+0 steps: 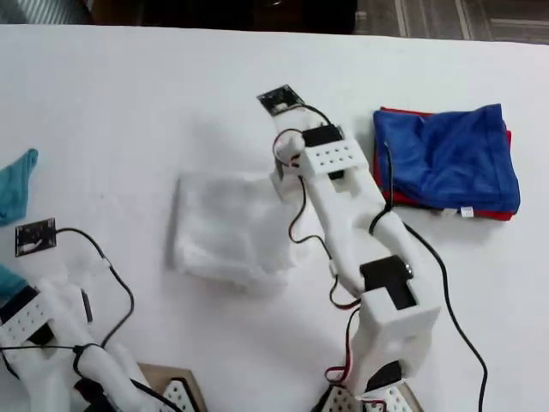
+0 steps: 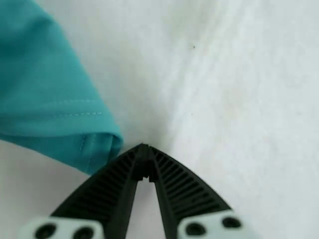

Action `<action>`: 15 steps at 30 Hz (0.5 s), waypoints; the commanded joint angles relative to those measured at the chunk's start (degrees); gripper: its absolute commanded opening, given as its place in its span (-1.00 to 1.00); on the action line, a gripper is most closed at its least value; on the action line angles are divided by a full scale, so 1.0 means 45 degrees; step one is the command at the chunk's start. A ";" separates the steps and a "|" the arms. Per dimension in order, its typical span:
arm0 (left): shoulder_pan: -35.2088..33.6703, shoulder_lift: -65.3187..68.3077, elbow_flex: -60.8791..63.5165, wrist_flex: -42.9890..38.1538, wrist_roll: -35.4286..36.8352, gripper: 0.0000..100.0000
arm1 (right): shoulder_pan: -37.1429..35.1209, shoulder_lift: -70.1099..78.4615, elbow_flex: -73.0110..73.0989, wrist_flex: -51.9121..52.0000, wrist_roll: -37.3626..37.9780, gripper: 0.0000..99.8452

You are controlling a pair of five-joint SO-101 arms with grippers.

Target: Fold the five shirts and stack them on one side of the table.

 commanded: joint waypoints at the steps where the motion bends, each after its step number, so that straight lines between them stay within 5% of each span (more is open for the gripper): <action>1: 0.0156 -0.0234 0.0029 -0.0156 0.0020 -0.95 | 0.0127 0.0147 -0.1035 -0.0166 -0.0117 -0.62; 15: 0.0176 -0.0234 0.0029 -0.0156 0.0020 -0.95 | 0.0205 0.1416 -0.1524 0.0752 -0.0020 -0.80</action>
